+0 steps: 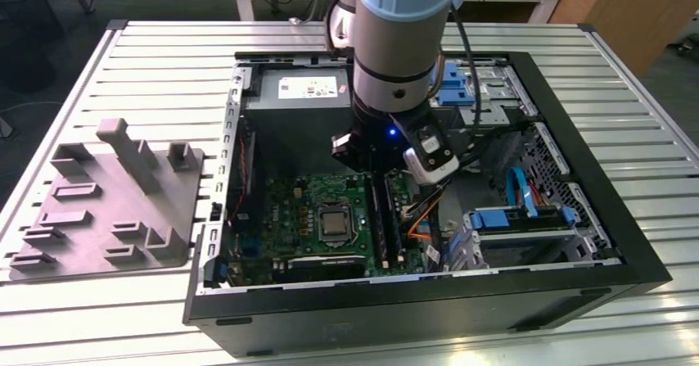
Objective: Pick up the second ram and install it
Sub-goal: 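Press down the second ram until it locks into place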
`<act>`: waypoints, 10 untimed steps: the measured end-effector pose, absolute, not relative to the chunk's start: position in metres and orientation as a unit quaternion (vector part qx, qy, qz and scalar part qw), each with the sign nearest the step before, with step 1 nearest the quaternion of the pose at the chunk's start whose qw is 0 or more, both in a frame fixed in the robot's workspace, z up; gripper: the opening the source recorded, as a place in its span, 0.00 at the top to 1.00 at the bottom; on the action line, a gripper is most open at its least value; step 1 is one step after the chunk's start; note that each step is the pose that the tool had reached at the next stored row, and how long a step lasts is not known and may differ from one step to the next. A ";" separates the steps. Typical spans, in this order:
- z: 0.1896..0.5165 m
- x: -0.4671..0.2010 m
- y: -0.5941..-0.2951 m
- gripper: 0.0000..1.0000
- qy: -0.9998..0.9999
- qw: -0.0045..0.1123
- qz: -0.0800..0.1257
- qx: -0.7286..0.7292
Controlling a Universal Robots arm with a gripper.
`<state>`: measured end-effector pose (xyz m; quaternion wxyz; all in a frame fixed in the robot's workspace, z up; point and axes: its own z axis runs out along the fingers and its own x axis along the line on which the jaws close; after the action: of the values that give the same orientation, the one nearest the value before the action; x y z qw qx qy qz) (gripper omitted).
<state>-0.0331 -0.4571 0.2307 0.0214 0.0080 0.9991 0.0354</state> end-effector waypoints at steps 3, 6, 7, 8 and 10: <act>0.230 -0.033 -0.455 0.90 0.999 0.021 0.036 0.008; 0.229 -0.033 -0.453 0.90 0.999 0.021 0.036 0.008; 0.228 -0.033 -0.452 0.90 0.999 0.021 0.036 0.008; 0.227 -0.033 -0.452 0.90 0.999 0.021 0.036 0.008; 0.226 -0.033 -0.452 0.90 0.999 0.021 0.036 0.008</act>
<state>-0.0332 -0.4518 0.2258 0.0214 0.0080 0.9991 0.0360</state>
